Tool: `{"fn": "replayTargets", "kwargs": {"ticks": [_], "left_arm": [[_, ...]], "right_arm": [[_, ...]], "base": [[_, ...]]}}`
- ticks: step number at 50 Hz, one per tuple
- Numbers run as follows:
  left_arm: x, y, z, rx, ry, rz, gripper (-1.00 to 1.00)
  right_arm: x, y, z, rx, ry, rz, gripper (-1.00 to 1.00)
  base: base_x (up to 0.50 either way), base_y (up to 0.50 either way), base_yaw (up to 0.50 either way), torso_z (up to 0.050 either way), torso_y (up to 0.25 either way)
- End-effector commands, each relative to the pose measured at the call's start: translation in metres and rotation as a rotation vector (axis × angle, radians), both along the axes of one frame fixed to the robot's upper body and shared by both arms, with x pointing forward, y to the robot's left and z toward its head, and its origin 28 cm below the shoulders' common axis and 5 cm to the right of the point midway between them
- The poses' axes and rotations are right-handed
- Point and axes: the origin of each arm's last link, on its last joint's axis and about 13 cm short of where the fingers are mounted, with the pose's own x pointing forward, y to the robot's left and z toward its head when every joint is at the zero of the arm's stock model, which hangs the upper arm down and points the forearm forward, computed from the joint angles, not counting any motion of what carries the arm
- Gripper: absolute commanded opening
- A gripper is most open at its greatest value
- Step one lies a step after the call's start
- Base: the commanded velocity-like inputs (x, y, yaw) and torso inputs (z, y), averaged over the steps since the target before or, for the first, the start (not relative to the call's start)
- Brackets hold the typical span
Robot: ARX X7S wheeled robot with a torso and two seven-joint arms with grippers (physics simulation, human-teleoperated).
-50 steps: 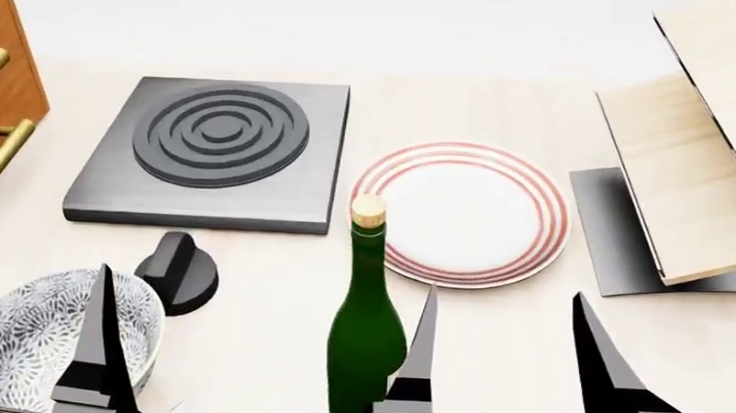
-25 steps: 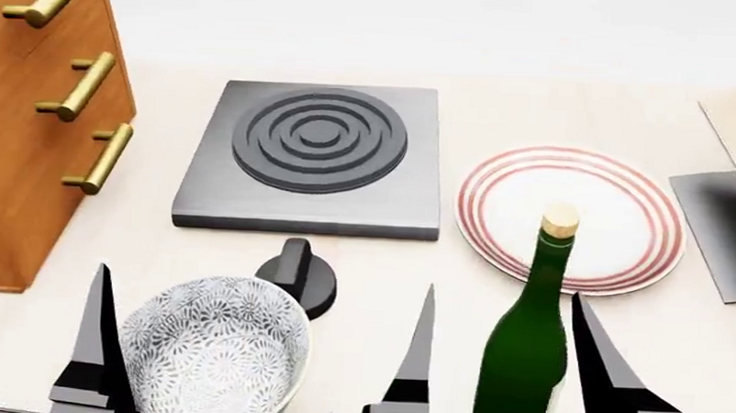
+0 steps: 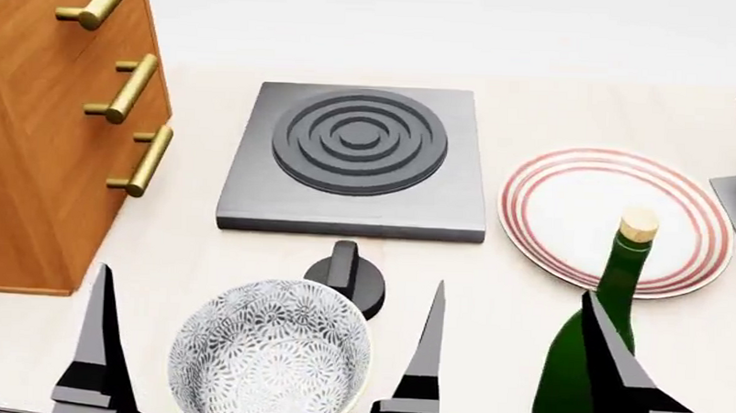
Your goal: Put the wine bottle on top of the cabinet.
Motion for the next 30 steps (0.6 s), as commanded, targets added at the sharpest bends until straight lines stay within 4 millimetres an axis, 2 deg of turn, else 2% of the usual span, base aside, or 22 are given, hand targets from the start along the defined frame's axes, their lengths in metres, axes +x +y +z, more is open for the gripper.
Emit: {"fn": "replayTargets", "kwargs": {"ticks": [1, 9, 20, 24, 30], "left_arm": [[0.001, 0.0, -0.001, -0.003, 0.005, -0.003, 1.0], [0.001, 0.002, 0.001, -0.008, -0.001, 0.0, 1.0], [0.0, 0.003, 0.004, -0.016, -0.002, 0.0, 1.0], [0.0, 0.003, 0.004, -0.018, -0.004, -0.002, 1.0], [0.001, 0.003, 0.005, -0.017, -0.005, 0.001, 1.0]], "right_arm": [[0.002, -0.007, 0.001, -0.007, -0.003, -0.048, 1.0], [0.014, -0.018, 0.005, -0.059, -0.008, -0.144, 1.0], [0.039, -0.029, 0.029, -0.096, -0.004, -0.218, 1.0], [0.058, -0.039, 0.026, -0.157, 0.045, -0.272, 1.0], [0.068, -0.043, 0.026, -0.159, 0.064, -0.286, 1.0]], "base": [[0.0, 0.0, 0.0, 0.0, 0.0], [0.0, 0.0, 0.0, 0.0, 0.0], [0.0, 0.0, 0.0, 0.0, 0.0], [0.0, 0.0, 0.0, 0.0, 0.0], [0.0, 0.0, 0.0, 0.0, 0.0]]}}
